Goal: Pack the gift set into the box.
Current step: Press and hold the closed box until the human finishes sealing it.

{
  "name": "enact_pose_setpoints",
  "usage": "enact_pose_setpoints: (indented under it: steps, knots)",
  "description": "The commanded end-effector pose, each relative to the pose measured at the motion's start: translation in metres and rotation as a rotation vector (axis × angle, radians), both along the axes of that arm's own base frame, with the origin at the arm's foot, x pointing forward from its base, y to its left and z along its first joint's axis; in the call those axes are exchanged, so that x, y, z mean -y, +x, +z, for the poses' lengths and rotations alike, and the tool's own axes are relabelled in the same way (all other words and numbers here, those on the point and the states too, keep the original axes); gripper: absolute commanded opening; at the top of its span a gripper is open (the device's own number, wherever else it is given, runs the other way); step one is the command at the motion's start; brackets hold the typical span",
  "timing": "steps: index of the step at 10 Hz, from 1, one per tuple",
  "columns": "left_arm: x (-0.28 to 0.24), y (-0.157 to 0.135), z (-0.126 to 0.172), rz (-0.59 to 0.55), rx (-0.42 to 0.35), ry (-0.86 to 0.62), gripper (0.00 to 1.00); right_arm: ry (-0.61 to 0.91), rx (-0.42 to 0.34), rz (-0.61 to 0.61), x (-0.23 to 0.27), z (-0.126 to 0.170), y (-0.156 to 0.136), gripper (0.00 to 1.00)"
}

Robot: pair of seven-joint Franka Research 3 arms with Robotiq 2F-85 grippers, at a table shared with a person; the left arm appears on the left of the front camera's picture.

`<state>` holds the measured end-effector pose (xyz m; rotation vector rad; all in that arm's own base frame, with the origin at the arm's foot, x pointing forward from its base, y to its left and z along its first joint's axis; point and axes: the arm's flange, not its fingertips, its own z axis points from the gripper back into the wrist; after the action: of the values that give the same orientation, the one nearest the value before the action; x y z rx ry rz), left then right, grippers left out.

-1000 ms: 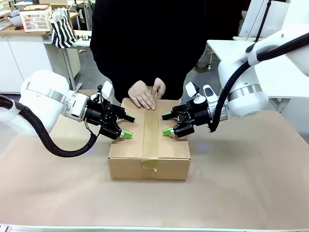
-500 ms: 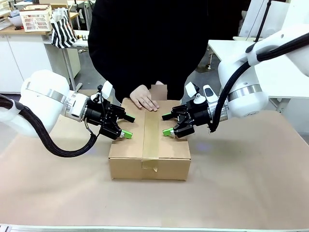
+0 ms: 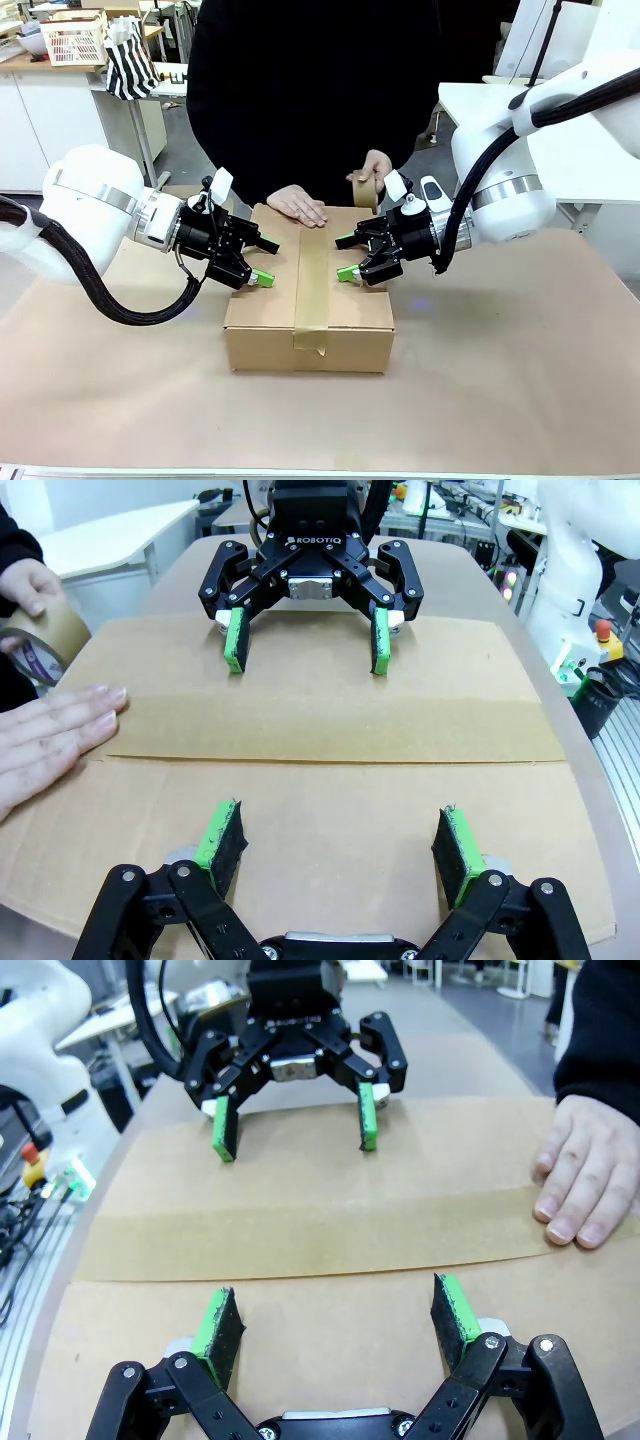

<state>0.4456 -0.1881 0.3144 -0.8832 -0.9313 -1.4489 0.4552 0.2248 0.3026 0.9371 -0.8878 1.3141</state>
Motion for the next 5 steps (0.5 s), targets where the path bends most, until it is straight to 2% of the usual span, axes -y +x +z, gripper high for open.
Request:
enact_pose_setpoints:
  steps: [1, 5]
  knots:
    - [0.0001, -0.0003, -0.0011, 0.002, -0.001, 0.001, 1.0, 0.002, -0.001, 0.001, 0.0011, -0.0034, -0.001, 1.0]
    - [0.0001, -0.0003, -0.0011, 0.002, -0.001, 0.001, 1.0, 0.002, -0.001, 0.001, 0.0011, -0.0034, -0.001, 1.0]
